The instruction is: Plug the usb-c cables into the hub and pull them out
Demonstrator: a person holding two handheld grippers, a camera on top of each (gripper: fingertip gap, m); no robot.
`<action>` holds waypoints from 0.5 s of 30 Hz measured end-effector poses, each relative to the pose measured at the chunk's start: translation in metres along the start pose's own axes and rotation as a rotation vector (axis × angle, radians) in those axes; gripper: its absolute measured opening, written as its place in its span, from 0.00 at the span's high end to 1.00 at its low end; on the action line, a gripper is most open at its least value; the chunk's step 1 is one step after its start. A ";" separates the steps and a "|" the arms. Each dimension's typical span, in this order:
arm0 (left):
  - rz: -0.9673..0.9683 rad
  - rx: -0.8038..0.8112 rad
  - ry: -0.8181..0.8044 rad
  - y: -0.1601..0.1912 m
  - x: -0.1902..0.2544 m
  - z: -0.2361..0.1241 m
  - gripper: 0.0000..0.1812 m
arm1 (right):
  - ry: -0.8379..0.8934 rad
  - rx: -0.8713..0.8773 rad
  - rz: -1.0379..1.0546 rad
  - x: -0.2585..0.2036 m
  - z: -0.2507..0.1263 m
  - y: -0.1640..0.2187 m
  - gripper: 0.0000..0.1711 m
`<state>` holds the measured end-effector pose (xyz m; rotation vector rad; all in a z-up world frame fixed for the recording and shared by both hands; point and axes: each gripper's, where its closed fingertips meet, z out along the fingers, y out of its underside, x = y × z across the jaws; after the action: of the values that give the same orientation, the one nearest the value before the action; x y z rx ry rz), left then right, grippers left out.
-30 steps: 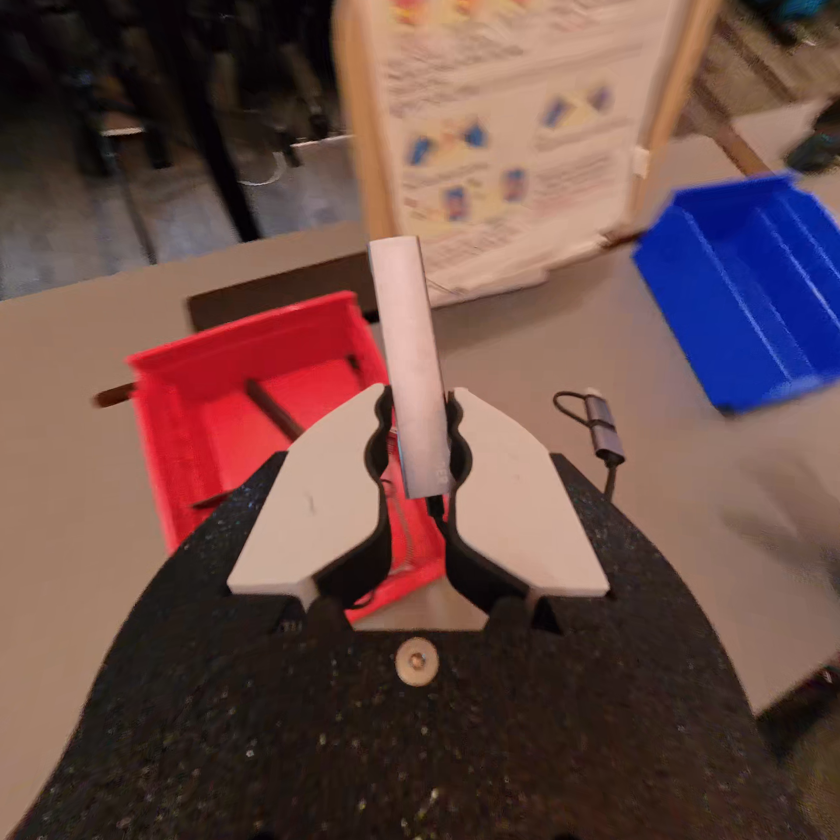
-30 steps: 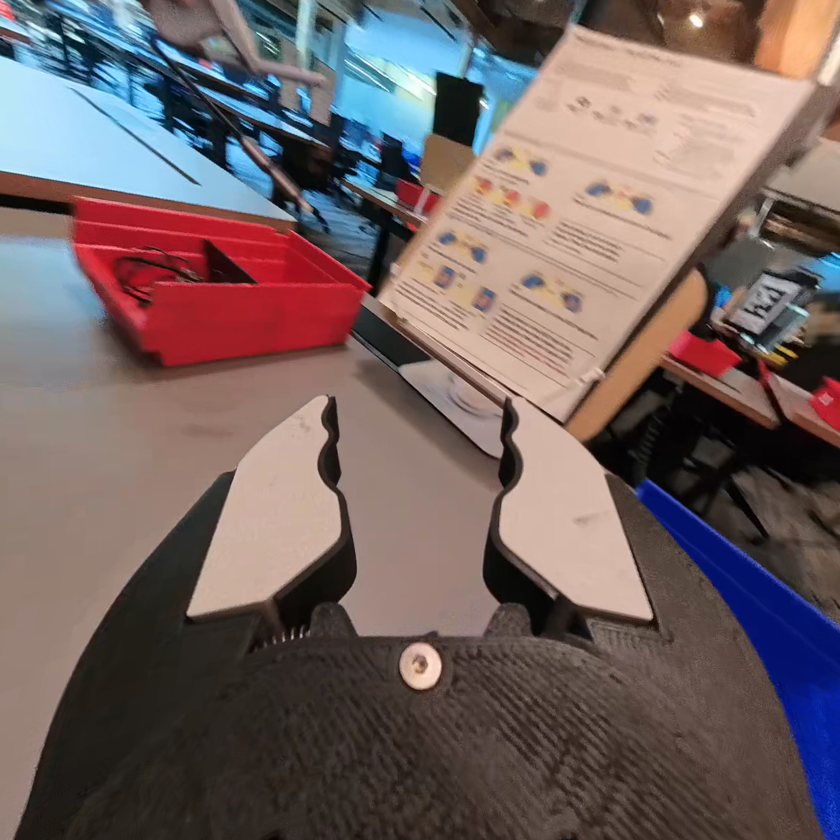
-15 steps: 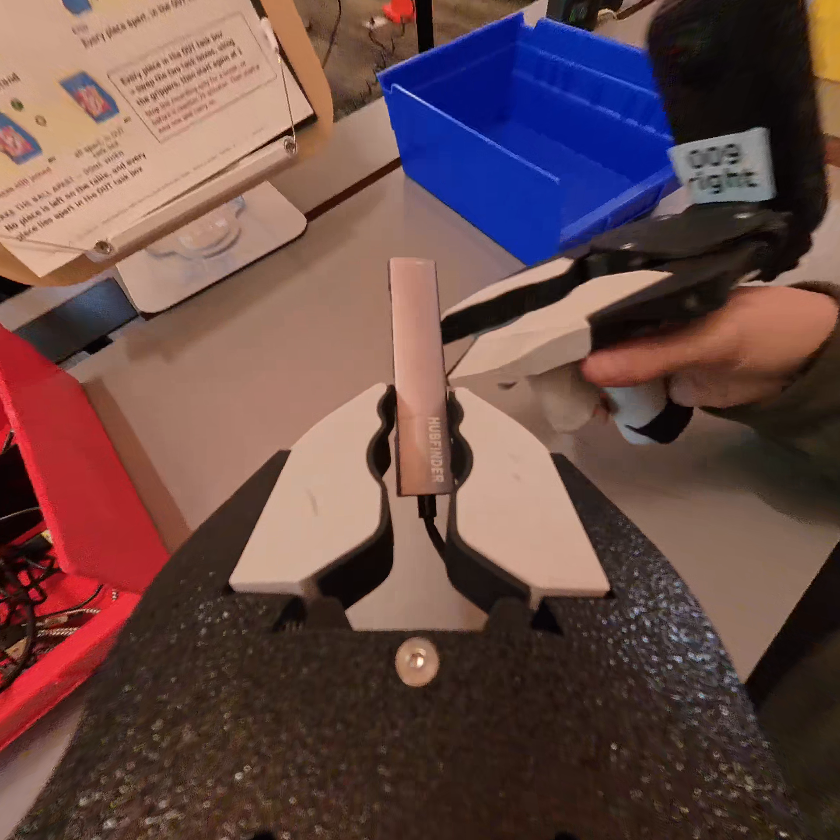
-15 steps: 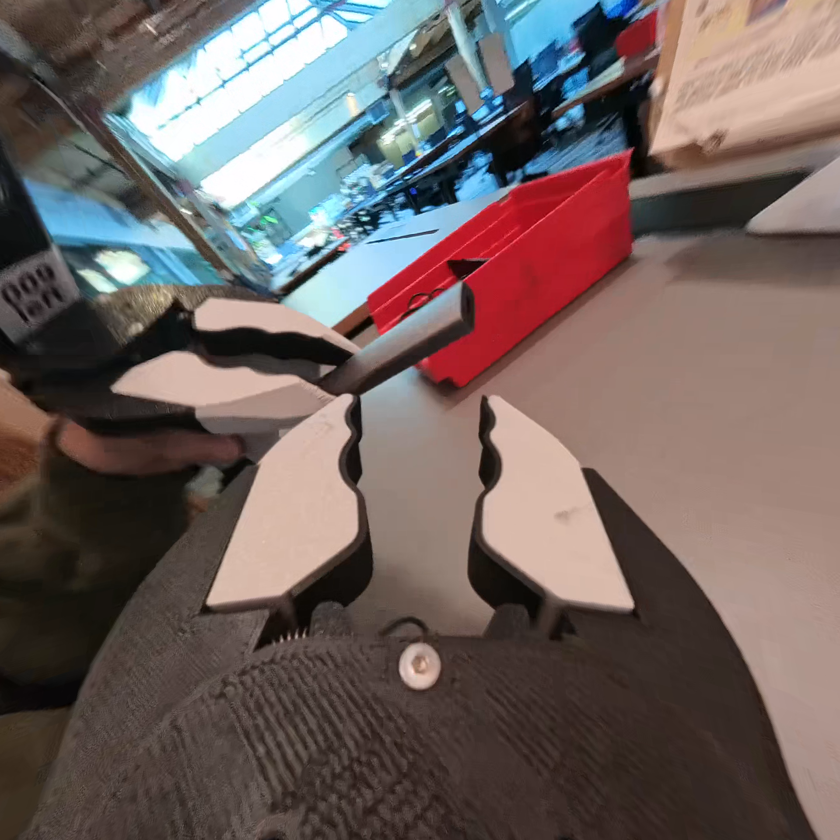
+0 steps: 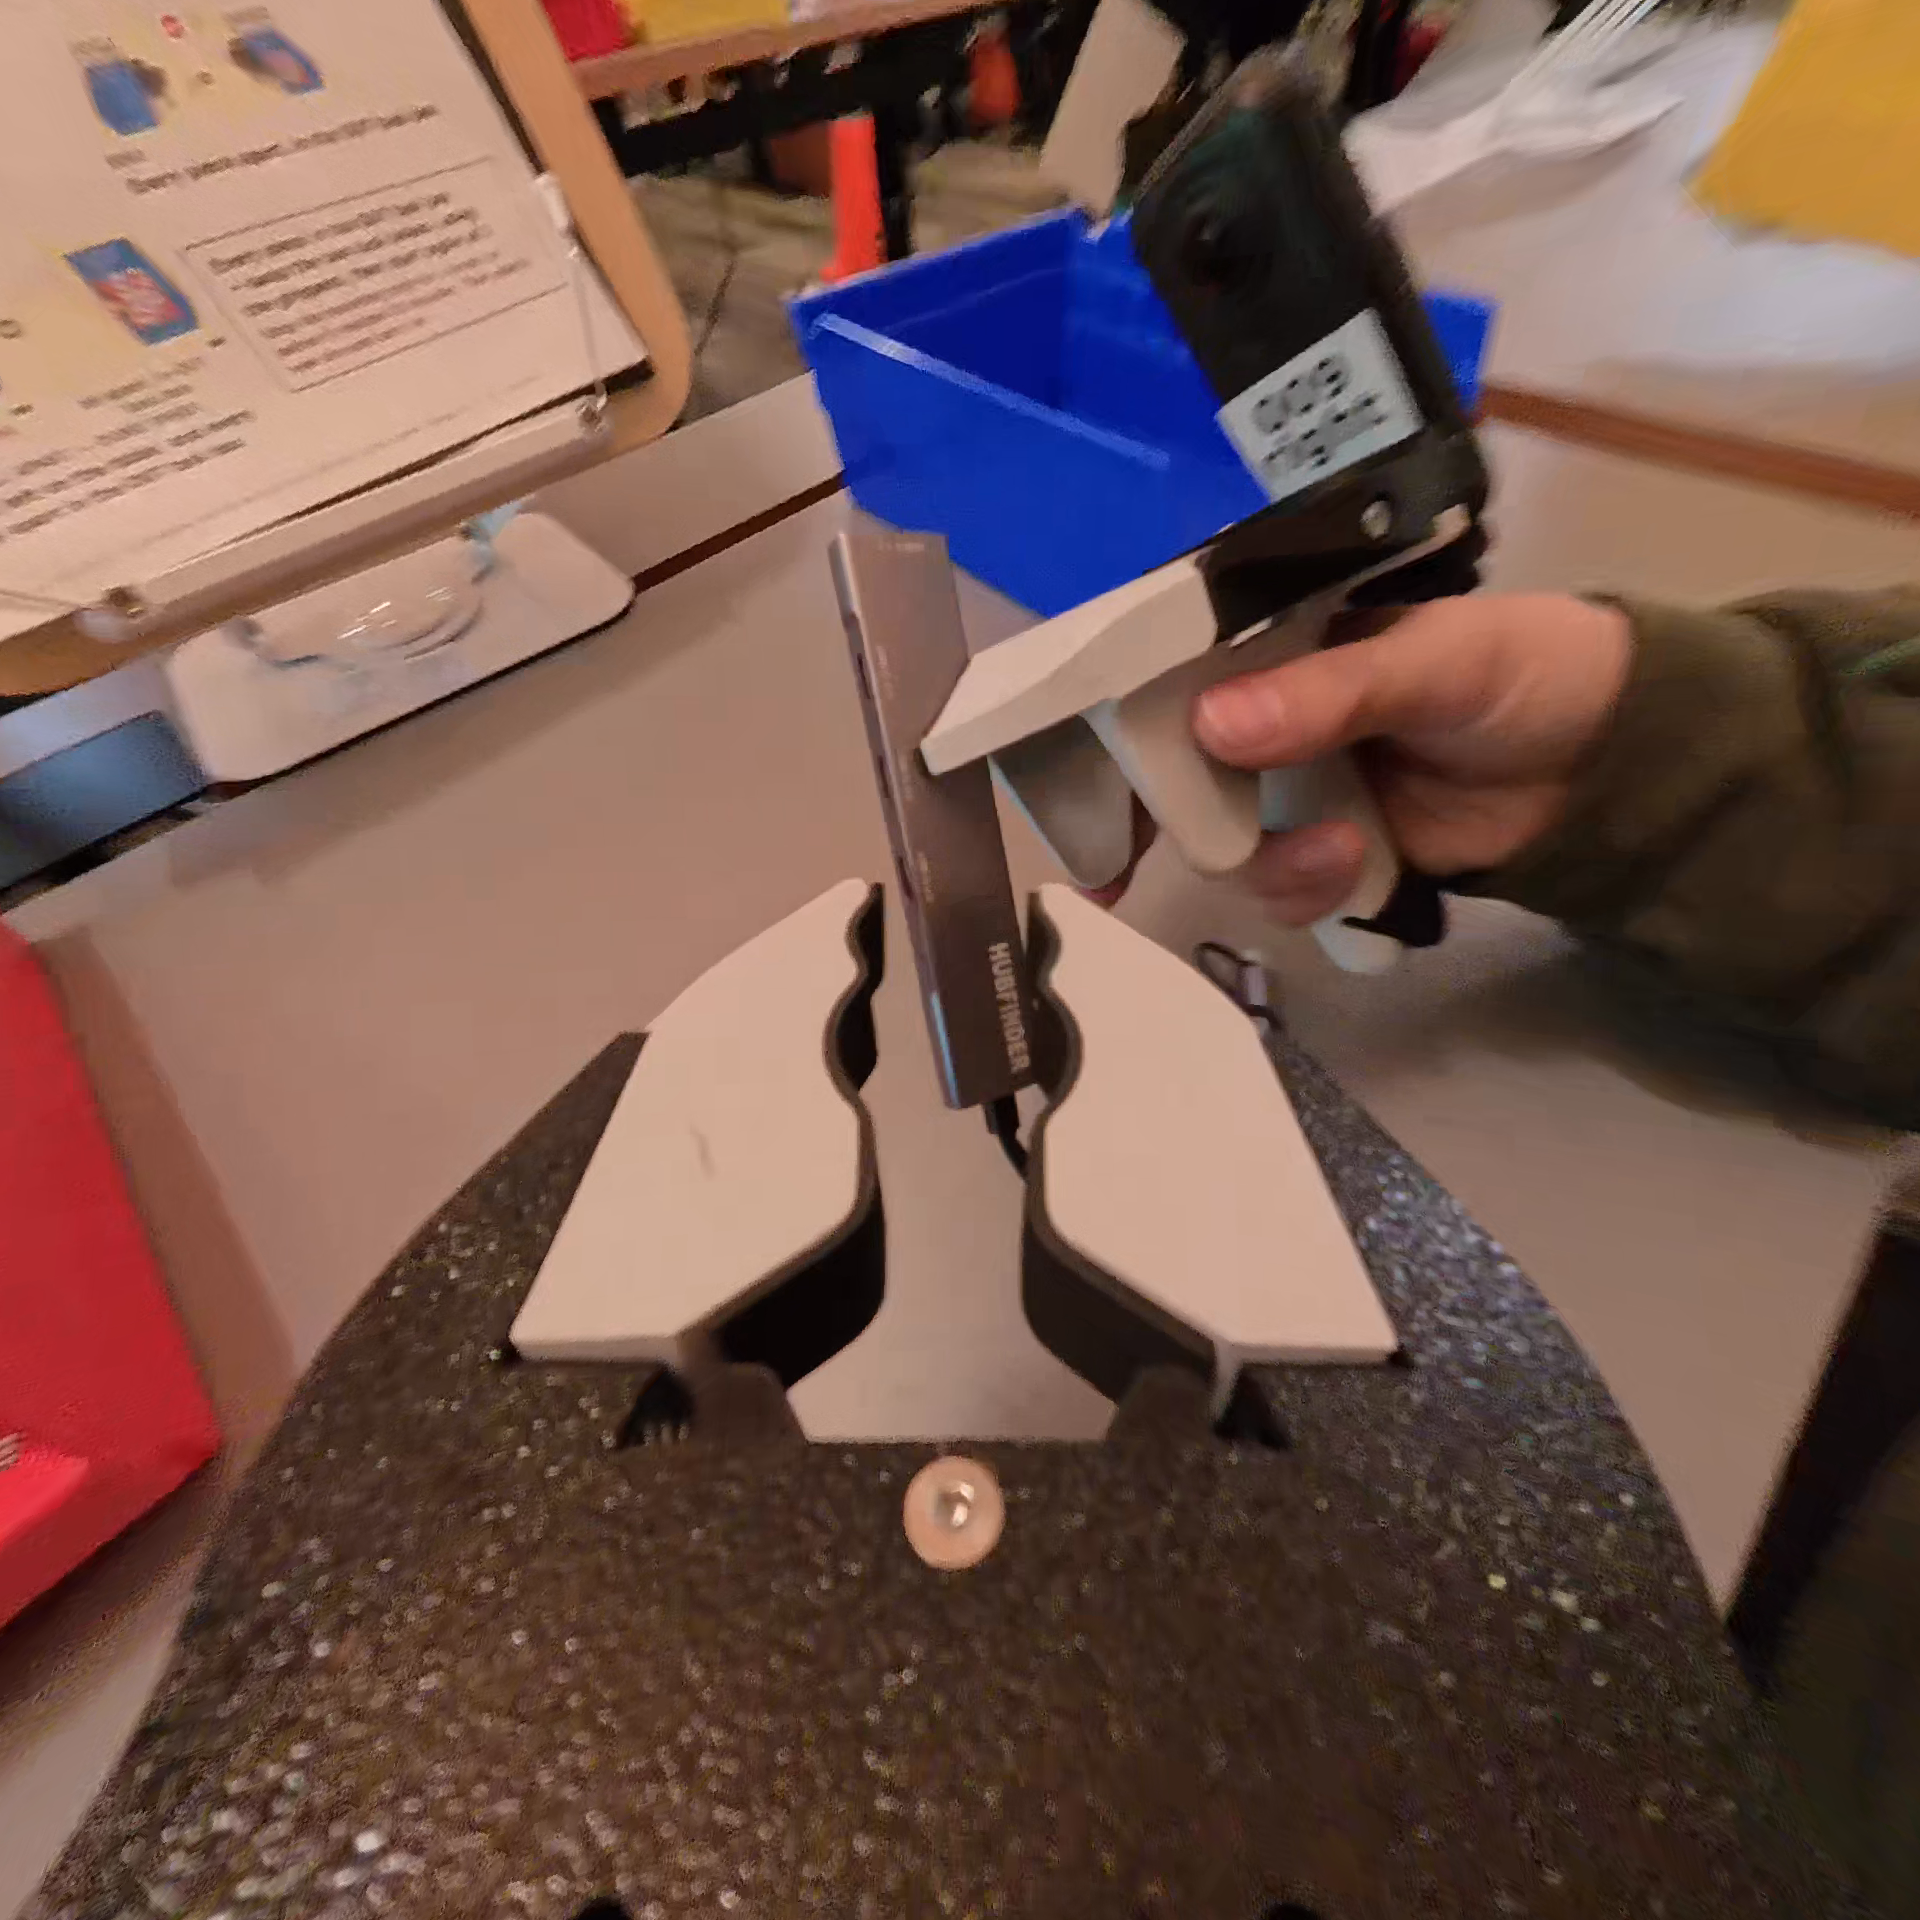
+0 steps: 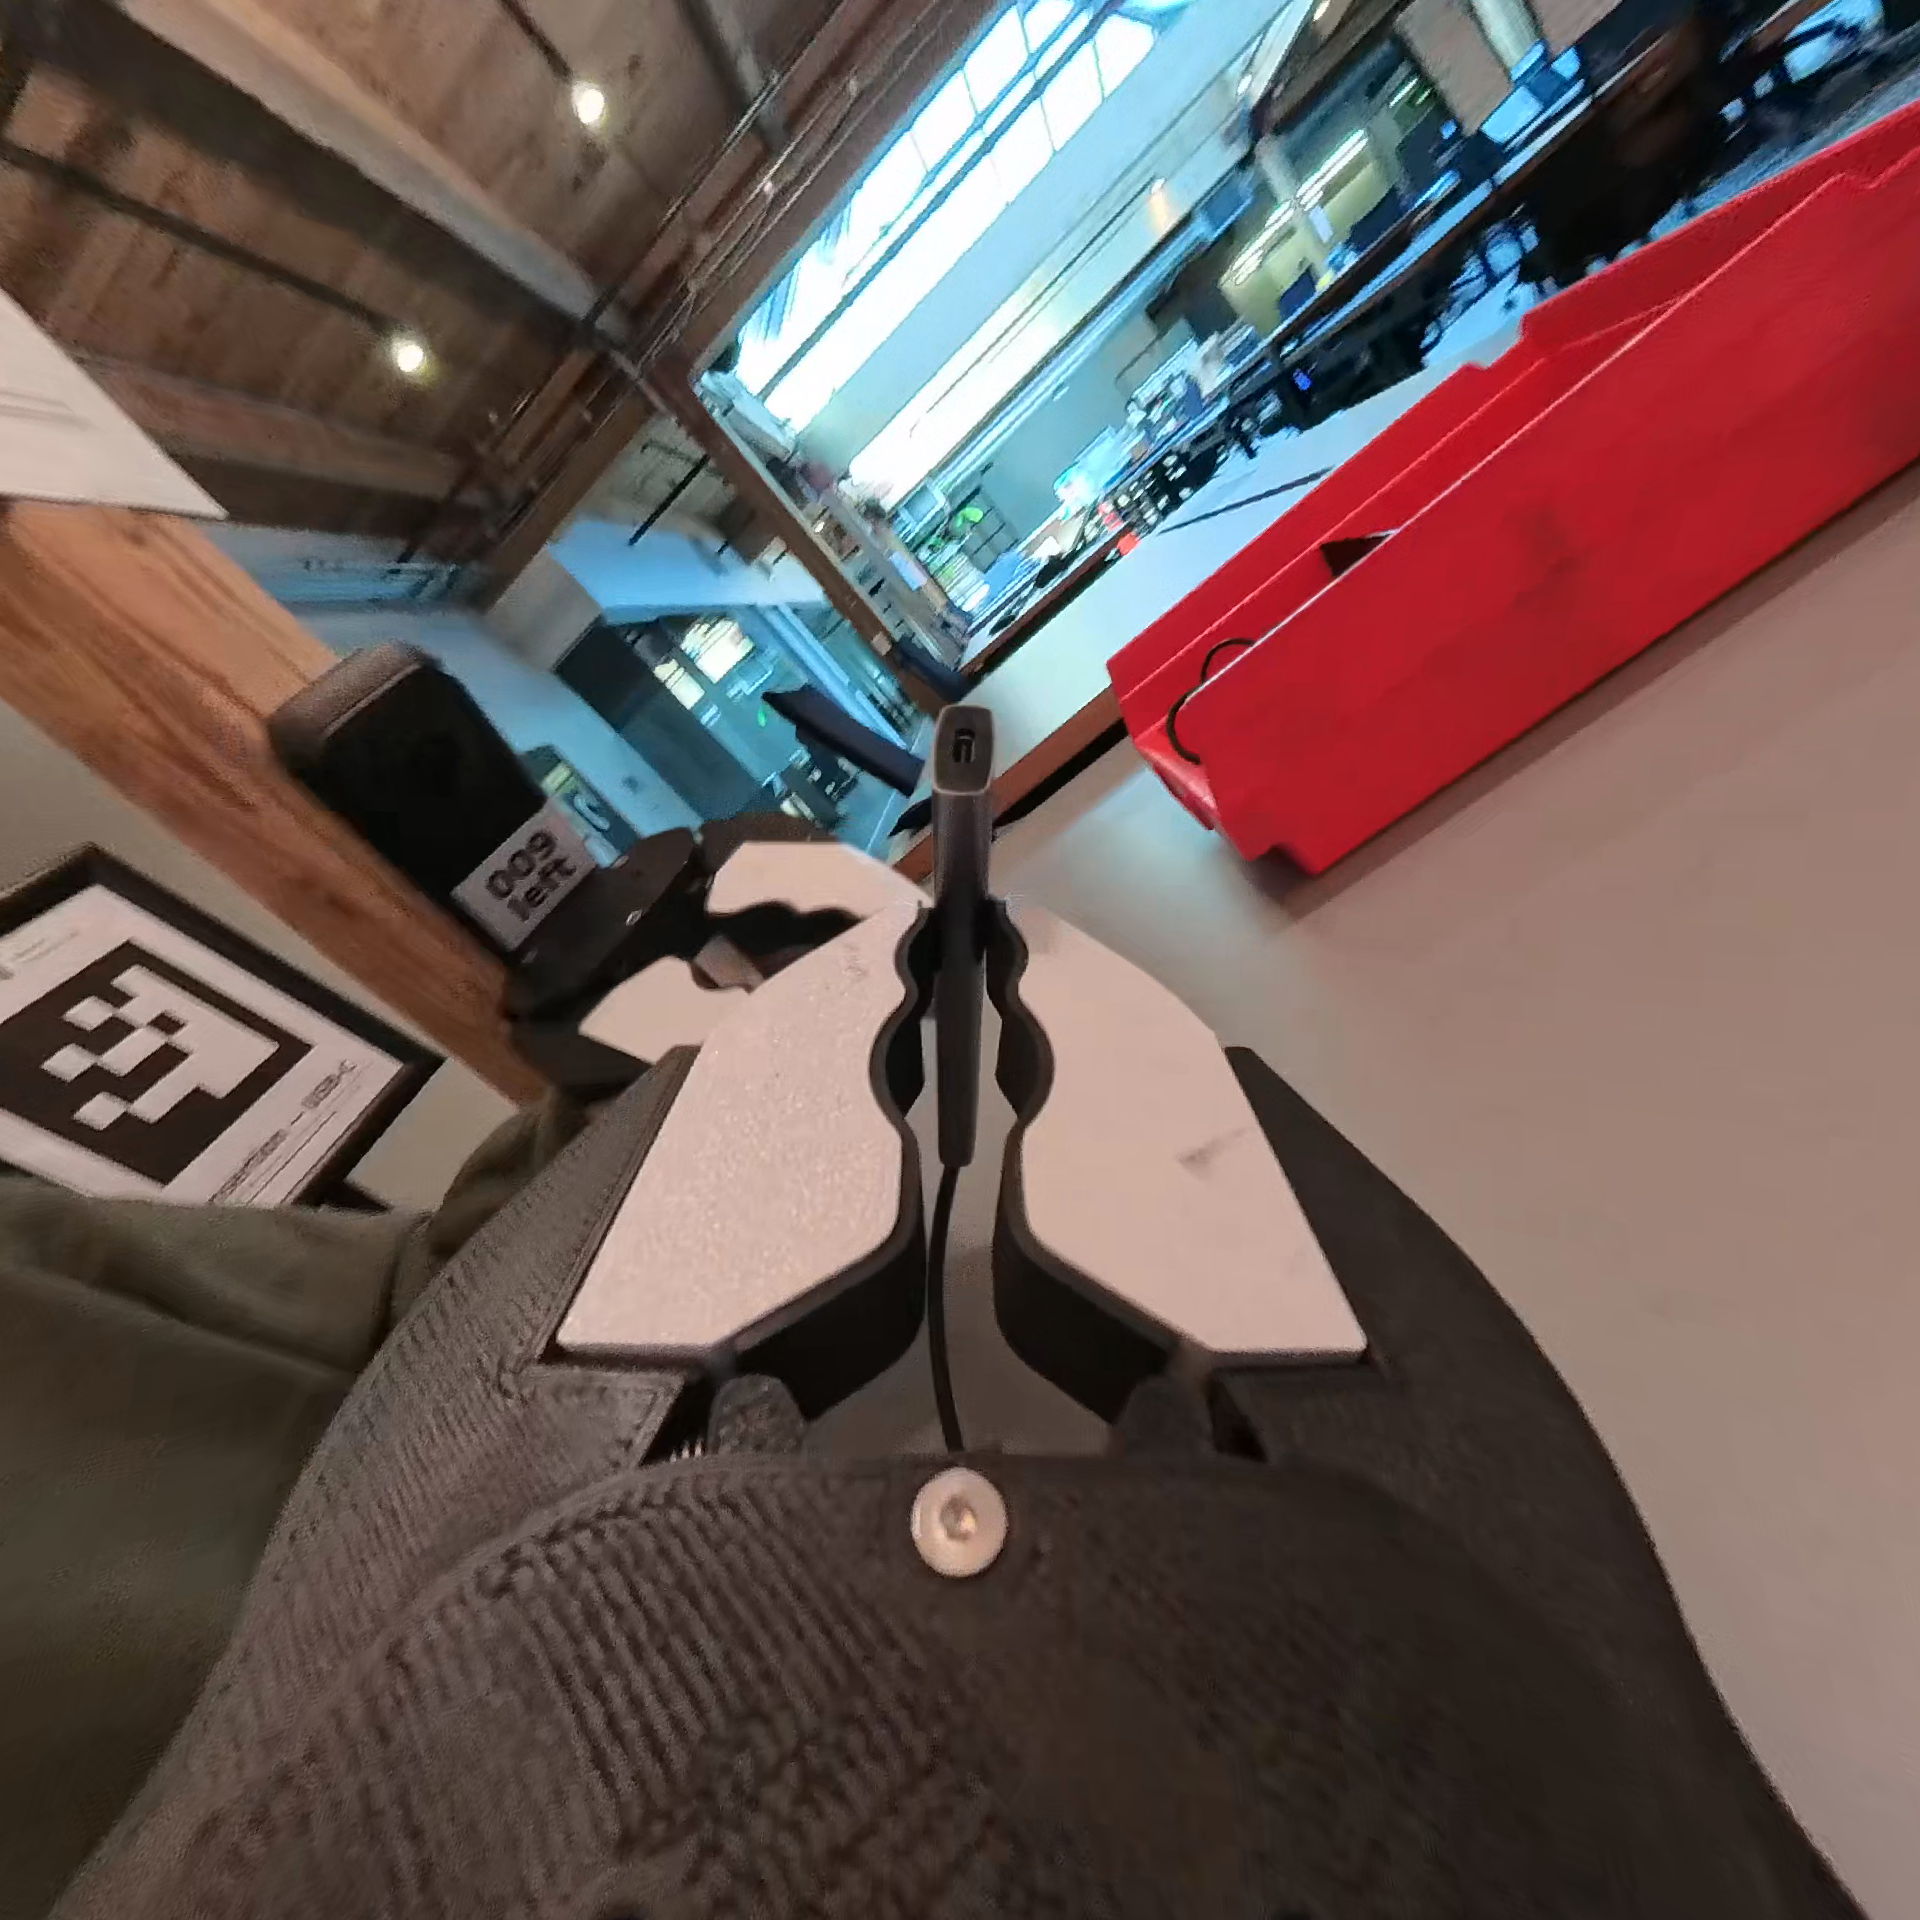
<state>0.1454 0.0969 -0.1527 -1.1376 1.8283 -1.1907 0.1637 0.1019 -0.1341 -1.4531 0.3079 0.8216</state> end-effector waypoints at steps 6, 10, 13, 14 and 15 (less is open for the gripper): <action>-0.246 0.080 0.251 -0.045 0.001 -0.018 0.81 | -0.186 -0.152 -0.082 -0.024 -0.016 0.007 0.94; -0.238 -0.068 0.333 -0.044 0.016 -0.002 0.82 | -0.198 -0.235 -0.184 -0.034 -0.013 0.020 0.95; -0.239 -0.062 0.350 -0.044 0.020 0.005 0.93 | -0.144 -0.252 -0.232 -0.031 -0.008 0.023 0.95; -0.258 -0.053 0.357 -0.043 0.020 0.007 0.94 | -0.132 -0.256 -0.241 -0.030 -0.008 0.023 0.95; -0.283 -0.039 0.367 -0.042 0.019 0.008 0.94 | -0.122 -0.263 -0.249 -0.028 -0.009 0.024 0.95</action>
<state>0.1574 0.0684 -0.1181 -1.2991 2.0095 -1.6214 0.1306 0.0830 -0.1353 -1.6386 -0.0767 0.7633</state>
